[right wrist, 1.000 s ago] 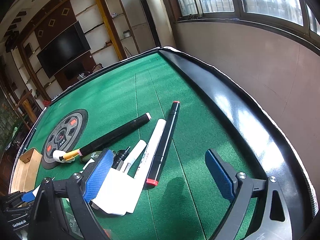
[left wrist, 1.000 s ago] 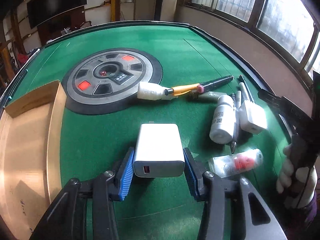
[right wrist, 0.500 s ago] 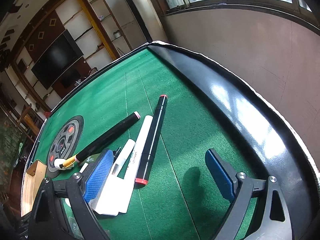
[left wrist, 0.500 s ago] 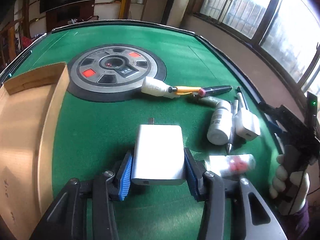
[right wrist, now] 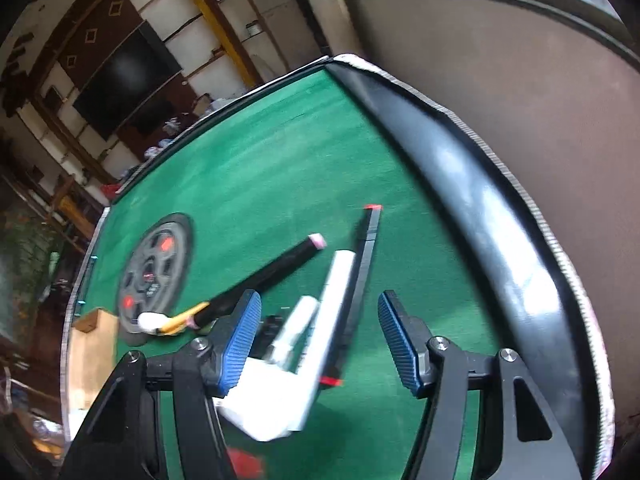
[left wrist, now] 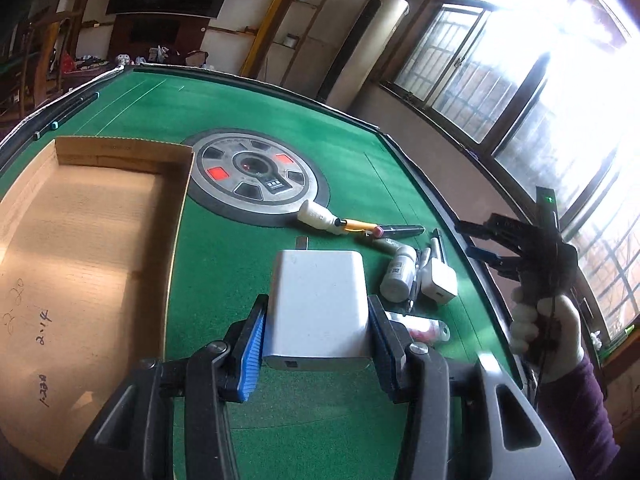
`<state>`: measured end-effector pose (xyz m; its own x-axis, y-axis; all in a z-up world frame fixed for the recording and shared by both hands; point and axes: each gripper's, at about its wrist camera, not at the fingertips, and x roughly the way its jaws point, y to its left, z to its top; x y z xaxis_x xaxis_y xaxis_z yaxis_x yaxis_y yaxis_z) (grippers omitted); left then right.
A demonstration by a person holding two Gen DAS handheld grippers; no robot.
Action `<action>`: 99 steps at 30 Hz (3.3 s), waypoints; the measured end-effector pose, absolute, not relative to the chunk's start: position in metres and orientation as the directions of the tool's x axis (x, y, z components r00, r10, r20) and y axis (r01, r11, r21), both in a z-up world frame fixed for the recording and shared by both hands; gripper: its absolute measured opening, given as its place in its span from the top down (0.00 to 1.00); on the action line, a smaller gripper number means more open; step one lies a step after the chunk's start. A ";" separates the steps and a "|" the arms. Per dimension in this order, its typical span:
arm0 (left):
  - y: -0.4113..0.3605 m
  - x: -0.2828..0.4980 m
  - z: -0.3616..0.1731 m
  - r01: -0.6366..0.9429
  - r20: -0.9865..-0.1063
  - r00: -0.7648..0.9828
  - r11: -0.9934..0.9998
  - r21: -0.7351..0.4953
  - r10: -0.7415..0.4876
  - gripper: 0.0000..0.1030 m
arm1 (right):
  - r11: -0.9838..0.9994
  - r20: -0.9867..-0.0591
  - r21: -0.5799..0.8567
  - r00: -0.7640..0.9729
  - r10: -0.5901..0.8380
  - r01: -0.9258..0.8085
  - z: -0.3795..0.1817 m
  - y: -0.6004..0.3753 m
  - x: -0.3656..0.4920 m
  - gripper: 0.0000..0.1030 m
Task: Organize rigid objects
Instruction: 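Lift the charger with the left tool toward the box while the right tool grasps a black marker, then lower the charger into the box and open the left tool while the right tool drops the marker in, then return the left tool to the pile and grasp the small white bottle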
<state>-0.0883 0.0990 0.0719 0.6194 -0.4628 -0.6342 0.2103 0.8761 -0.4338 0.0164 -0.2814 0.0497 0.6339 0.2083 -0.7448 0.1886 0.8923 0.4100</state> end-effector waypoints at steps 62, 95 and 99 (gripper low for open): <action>0.255 0.048 0.017 -0.137 -0.711 0.594 0.824 -0.550 -0.376 0.36 | 0.884 -0.790 0.440 0.400 0.465 -0.159 0.049 0.052 0.052 0.75; 0.038 0.030 0.067 0.251 -0.792 0.531 0.949 -0.191 -0.300 0.19 | 0.914 -0.580 0.347 0.814 0.032 0.211 0.044 -0.277 -0.024 0.21; 0.005 0.065 0.057 0.312 -0.800 0.522 0.939 -0.144 -0.296 0.19 | 0.901 -0.600 0.392 0.794 0.098 0.185 0.038 -0.279 -0.015 0.21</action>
<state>0.0646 0.0048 0.0570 0.5224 -0.2962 -0.7996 0.3124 0.9390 -0.1437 -0.0153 -0.2795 0.0376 0.7944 0.0979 -0.5995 0.1846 0.9013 0.3918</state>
